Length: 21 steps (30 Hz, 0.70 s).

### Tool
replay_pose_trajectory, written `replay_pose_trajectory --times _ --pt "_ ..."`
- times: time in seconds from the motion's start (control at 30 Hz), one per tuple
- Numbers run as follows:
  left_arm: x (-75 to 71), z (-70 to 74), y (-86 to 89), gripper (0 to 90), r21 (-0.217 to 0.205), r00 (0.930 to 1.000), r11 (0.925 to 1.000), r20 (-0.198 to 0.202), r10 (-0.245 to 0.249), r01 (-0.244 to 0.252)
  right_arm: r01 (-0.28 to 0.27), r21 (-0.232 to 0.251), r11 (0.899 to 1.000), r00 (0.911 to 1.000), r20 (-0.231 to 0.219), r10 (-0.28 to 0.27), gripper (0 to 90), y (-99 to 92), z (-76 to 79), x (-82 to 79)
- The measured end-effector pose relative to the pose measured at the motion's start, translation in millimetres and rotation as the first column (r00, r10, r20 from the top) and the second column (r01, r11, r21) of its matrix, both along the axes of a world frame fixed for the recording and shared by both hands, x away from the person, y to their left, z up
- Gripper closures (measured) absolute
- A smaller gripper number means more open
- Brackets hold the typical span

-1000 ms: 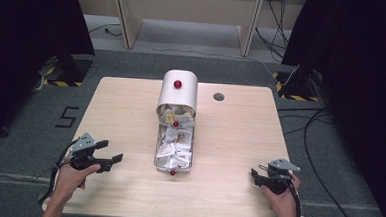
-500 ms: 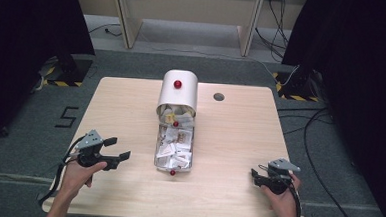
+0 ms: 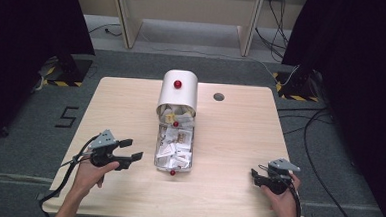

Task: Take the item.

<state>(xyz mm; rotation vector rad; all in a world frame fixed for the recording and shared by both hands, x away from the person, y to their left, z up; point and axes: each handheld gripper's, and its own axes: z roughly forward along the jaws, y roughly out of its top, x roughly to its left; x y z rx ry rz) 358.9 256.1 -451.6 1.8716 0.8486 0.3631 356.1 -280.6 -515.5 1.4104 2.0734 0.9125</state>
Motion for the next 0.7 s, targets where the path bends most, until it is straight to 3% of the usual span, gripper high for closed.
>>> replay_pose_trajectory --times 0.17,0.2,0.27,0.43,0.7 --pt "-1.7 5.5 -11.1 35.7 0.020 0.9997 0.9997 0.019 -0.014 0.014 0.000 0.001 1.000 1.0000 -0.001 0.000 28.6 0.1 0.0 -0.1" --pt "-1.6 5.8 -12.3 37.2 -0.004 0.9998 0.9999 0.012 -0.015 0.015 0.001 0.001 1.000 1.0000 -0.001 -0.001 28.6 0.1 0.0 -0.1" --pt "-0.8 5.0 -12.9 40.9 -0.013 0.9999 0.9998 0.004 -0.013 0.013 0.001 0.001 1.000 1.0000 -0.001 -0.001 28.6 0.1 0.0 -0.1" --pt "-0.8 4.4 -16.5 44.7 0.003 0.9999 0.9999 -0.004 -0.012 0.012 0.000 0.001 1.000 1.0000 -0.001 0.000 28.6 0.1 0.0 -0.1" --pt "4.2 10.9 -37.5 47.3 0.020 1.0000 0.9998 -0.007 -0.007 0.007 0.000 0.001 1.000 1.0000 -0.001 0.000 28.6 0.1 0.0 -0.1"
